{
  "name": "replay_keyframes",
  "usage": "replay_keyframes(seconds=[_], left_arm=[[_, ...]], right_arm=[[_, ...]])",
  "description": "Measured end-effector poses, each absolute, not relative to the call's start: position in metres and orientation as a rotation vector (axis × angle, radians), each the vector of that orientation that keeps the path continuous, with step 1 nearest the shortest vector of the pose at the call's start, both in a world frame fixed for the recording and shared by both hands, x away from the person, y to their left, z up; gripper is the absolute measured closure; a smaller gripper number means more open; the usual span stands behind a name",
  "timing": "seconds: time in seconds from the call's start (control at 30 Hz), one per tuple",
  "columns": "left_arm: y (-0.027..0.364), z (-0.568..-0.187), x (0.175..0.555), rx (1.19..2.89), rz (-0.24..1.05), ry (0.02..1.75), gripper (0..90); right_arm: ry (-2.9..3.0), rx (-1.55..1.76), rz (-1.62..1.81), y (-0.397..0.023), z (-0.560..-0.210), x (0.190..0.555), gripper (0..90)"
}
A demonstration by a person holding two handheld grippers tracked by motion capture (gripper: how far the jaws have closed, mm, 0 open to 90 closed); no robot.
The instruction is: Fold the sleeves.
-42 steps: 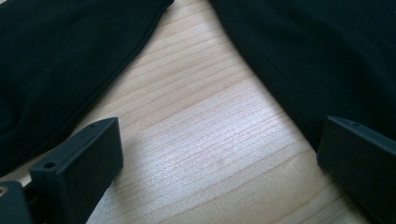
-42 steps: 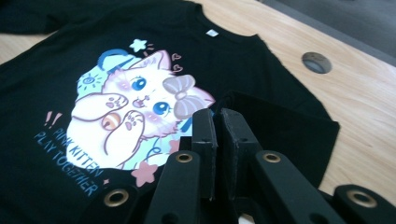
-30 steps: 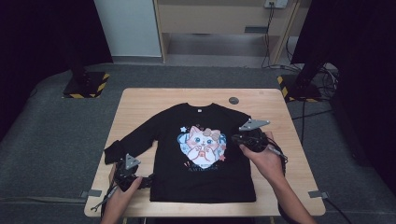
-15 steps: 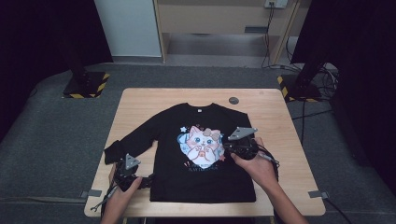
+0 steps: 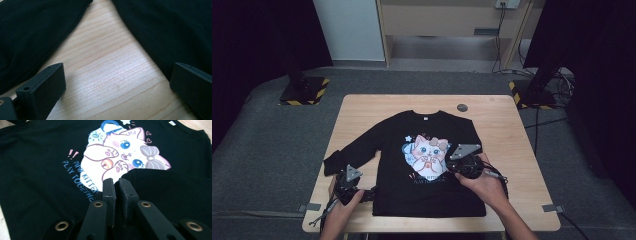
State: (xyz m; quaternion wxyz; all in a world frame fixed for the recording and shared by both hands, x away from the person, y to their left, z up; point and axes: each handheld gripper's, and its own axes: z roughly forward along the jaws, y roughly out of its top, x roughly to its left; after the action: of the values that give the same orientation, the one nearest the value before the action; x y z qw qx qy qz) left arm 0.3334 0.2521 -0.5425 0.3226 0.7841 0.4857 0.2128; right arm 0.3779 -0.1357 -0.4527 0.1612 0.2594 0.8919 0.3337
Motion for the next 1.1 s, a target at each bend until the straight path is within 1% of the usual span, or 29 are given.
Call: replay_keyframes(seconds=[0.6,0.63,0.7,0.8,1.1], left_arm=[[0.2521,-0.5424,0.3335,2.059,0.558,1.274,0.0],[0.2521,-0.5424,0.3335,2.059,0.558,1.274,0.0],[0.2521,-0.5424,0.3335,2.059,0.558,1.274,0.0],[0.2521,-0.5425,0.3335,2.059,0.558,1.274,0.0],[0.2521,-0.5425,0.3337,2.060,0.558,1.273,0.0]], right_arm=[[2.579,0.702,0.943,-0.1304,-0.4542,0.3738,82.4],[2.581,0.700,0.948,-0.1306,-0.4541,0.3736,79.9],[2.583,0.716,0.982,-0.1314,-0.4533,0.3738,69.8],[2.578,0.731,1.025,-0.1334,-0.4509,0.3747,63.8],[2.561,0.767,1.039,-0.1377,-0.4506,0.3780,58.9]])
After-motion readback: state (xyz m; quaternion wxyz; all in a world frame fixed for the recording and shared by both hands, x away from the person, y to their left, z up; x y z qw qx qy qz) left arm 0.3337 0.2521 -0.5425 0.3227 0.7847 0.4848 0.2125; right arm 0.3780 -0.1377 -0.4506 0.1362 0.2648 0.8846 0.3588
